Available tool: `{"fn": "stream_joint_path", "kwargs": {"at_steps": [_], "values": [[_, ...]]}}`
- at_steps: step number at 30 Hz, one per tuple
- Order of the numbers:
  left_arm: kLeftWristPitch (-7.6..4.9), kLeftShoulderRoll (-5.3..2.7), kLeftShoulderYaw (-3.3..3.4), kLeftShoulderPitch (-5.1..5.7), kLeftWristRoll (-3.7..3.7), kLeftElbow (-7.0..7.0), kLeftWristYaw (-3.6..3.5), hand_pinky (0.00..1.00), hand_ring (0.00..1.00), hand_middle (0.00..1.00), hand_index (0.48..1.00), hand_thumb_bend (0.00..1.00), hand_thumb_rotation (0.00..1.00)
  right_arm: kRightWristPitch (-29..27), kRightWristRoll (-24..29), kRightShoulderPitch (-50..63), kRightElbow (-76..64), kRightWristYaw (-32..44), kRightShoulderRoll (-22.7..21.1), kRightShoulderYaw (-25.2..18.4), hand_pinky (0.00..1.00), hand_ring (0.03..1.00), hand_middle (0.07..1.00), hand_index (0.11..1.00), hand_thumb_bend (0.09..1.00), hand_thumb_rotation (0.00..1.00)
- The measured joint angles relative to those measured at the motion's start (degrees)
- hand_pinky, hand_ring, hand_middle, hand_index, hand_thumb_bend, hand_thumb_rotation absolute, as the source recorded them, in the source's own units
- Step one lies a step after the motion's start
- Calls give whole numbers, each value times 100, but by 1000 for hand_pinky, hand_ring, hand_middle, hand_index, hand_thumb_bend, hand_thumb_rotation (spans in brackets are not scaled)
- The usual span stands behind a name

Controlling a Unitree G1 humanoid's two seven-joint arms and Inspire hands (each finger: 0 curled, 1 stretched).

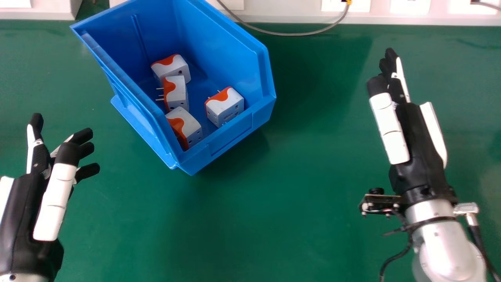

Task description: Pick all objects and put in blue box

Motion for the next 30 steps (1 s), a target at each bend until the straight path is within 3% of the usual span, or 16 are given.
{"fn": "stream_joint_path", "kwargs": {"at_steps": [6, 10, 17, 22, 25, 30], "values": [[-105, -19, -104, -67, 68, 99, 24, 830, 881, 882, 951, 881, 887, 890, 241, 15, -631, 424, -288, -434, 1000, 1000, 1000, 1000, 396, 1000], [-148, -18, -111, -16, 68, 99, 17, 832, 881, 883, 953, 882, 889, 1277, 303, 168, -858, 803, -600, -690, 1000, 1000, 1000, 1000, 407, 1000], [-193, -18, -69, 283, 35, 64, -63, 822, 877, 877, 948, 892, 883, 1310, 214, 500, -787, 1064, -732, -769, 995, 1000, 1000, 1000, 416, 1000], [-321, -17, 2, 534, -53, 27, -126, 816, 875, 874, 945, 887, 875, 1148, 161, 714, -814, 1027, -615, -768, 984, 1000, 1000, 1000, 417, 1000], [-377, -17, 27, 642, -73, 1, -164, 814, 874, 874, 945, 884, 871, 1065, 162, 799, -863, 998, -530, -779, 981, 1000, 1000, 1000, 413, 1000], [-485, -45, 37, 778, -179, -34, -196, 803, 872, 873, 943, 887, 858, 954, 170, 928, -880, 937, -385, -880, 975, 1000, 1000, 1000, 419, 1000]]}}
